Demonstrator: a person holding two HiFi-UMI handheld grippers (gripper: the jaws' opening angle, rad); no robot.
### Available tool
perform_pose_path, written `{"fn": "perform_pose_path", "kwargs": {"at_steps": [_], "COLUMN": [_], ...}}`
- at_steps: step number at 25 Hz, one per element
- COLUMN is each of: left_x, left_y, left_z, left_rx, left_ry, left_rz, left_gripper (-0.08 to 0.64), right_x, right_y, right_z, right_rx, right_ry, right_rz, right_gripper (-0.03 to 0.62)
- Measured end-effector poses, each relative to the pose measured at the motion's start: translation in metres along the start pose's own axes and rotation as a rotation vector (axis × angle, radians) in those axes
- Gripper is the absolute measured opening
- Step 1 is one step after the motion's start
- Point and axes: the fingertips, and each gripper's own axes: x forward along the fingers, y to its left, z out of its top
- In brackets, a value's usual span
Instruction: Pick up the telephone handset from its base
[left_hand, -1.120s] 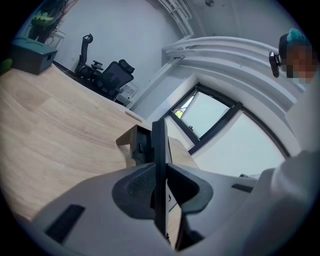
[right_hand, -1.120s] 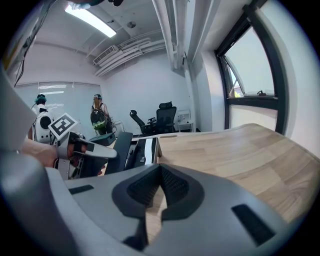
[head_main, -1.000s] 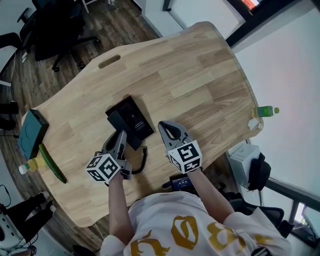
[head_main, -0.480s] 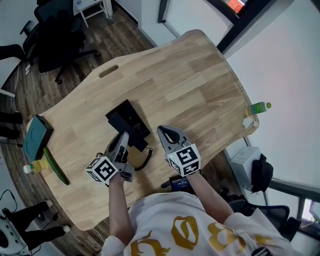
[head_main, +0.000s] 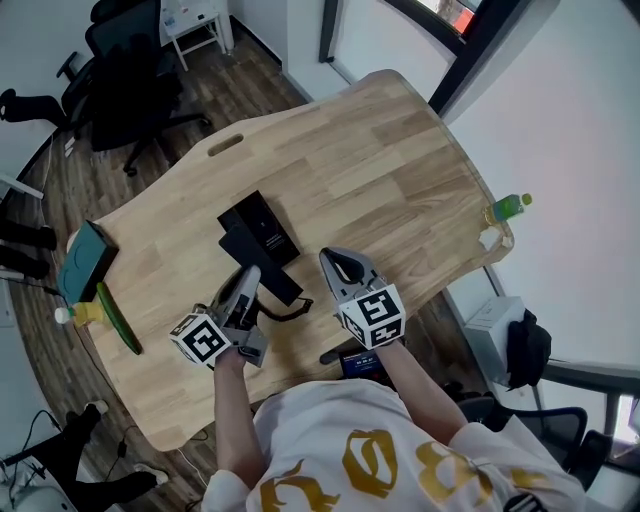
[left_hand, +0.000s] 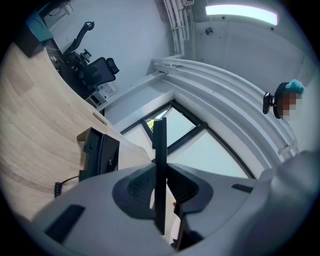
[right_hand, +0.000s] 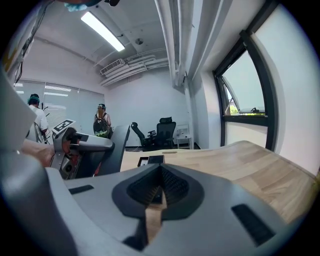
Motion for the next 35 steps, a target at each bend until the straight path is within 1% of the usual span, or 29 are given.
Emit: {"fn": "perform_pose_path", "kwargs": {"at_steps": [3,12,17,27,35], "left_x": [-0.014,-0.042,-0.053,-0.058,-0.056], "left_y": [-0.009,-0.040,-0.051,-0.052,-0.052], "left_z": [-0.003,-0.001,-0.001,-0.009,-0.010], "left_rx": [0.000,0.051,0.062,0.066,0.055], "left_ry": [-0.014,-0.030,-0.029,0.013,0.015], "left_rz": [-0.006,-0.042,-0.070,-0.096,-0.107], "left_gripper": [0.072,0.072,0.072,0.072,0.072], "right_x": [-0.011,-0.039,-0.047,-0.041,-0.035], "right_y": [0.003,0.023,0.033,0.040,0.043], "right_z": [0.005,0.023,0.033,0.032,0.030], "right_rx": [-0.010,-0.064,-0.090,-0.097,-0.103], "right_ry": [-0.023,-0.085,-0.115,-0.108,-0.085], "right_rz": [-0.008,-0.015,-0.019,-0.021,-0.012], "right_gripper": [0.005,0.005,0.005,0.005,0.005]}}
